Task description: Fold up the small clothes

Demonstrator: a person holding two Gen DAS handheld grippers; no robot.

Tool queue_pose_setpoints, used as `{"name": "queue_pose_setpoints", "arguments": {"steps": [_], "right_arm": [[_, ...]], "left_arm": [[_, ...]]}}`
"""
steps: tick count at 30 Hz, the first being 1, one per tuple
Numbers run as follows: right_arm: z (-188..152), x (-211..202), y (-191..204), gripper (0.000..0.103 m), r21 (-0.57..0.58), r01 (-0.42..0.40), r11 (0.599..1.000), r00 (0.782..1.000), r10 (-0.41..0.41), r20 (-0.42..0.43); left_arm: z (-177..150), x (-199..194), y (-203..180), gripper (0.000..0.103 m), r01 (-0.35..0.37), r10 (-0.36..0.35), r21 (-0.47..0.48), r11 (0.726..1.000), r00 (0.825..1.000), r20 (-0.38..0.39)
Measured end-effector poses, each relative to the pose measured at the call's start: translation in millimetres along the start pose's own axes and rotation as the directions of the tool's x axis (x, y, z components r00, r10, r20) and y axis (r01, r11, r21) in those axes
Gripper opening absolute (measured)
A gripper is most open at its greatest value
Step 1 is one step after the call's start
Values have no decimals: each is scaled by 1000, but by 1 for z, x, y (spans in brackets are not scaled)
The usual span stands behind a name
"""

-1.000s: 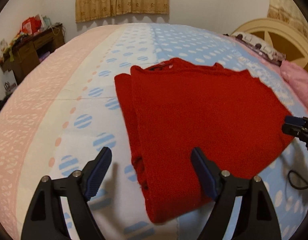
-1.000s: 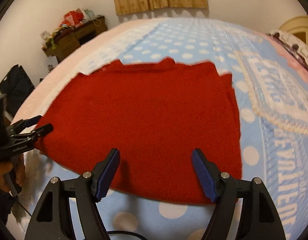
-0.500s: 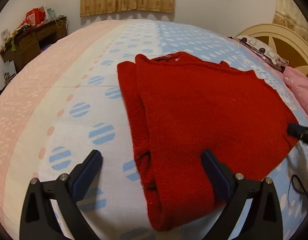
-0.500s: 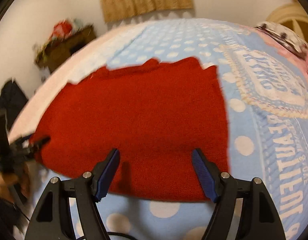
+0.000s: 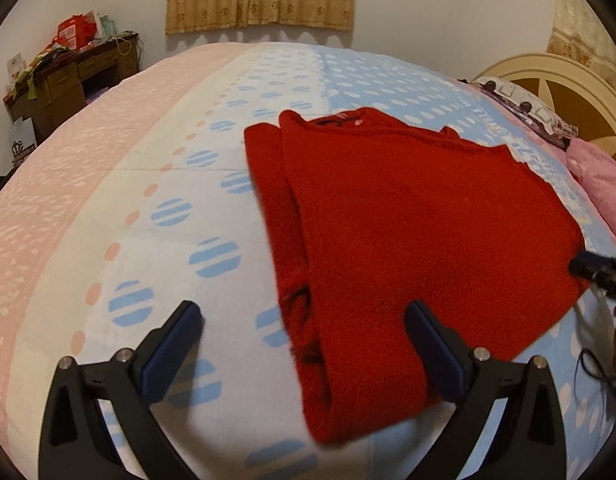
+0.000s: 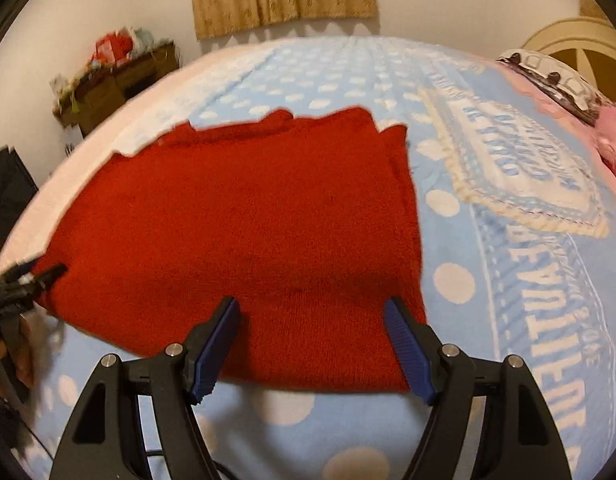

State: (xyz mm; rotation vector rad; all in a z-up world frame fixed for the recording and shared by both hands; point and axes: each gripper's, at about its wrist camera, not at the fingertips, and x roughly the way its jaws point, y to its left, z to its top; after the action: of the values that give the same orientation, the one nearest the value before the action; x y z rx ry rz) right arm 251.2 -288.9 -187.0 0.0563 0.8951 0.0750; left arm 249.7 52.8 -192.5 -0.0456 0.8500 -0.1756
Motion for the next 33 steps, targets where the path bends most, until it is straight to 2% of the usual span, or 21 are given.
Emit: {"name": "queue_pose_setpoints", "arguments": {"steps": [2,5,10,12,14,17,20,26,33], "right_arm": [[-3,-5,-7,75,21,-3,1000,1000,2,17],[-8,7,-18,75,18,5,1000,1000,-4,-27],[-1,-7,-27,75,79,32,996,999,-29,-37],[1,-17,-20,75,54,44,998,999,-44,-12],[4,-26,-5,75,-1,58,998,998,-58,11],[7,-33,29,75,-87,35,996,999,-32,35],[6,-35,76,75,-207,12,978,998,-1,55],[-17,-29,177,75,-486,-7,874,996,49,74],[-41,-8,235,75,-595,-7,804,995,66,78]], "left_arm": [[-3,-4,8,103,12,-12,-26,1000,1000,11],[-6,-8,19,103,24,-22,-85,996,1000,22],[-5,-19,28,103,1,0,-82,997,1000,10],[-4,-25,36,103,-25,27,-66,997,999,24],[-3,-28,42,103,-45,47,-48,998,998,35],[-3,-25,54,103,-113,114,-33,993,993,18],[-4,-26,63,103,-91,92,-59,994,996,15],[-6,-21,67,103,-91,91,-60,994,996,-2],[-7,-13,74,103,-74,72,-81,994,997,-25]]}}
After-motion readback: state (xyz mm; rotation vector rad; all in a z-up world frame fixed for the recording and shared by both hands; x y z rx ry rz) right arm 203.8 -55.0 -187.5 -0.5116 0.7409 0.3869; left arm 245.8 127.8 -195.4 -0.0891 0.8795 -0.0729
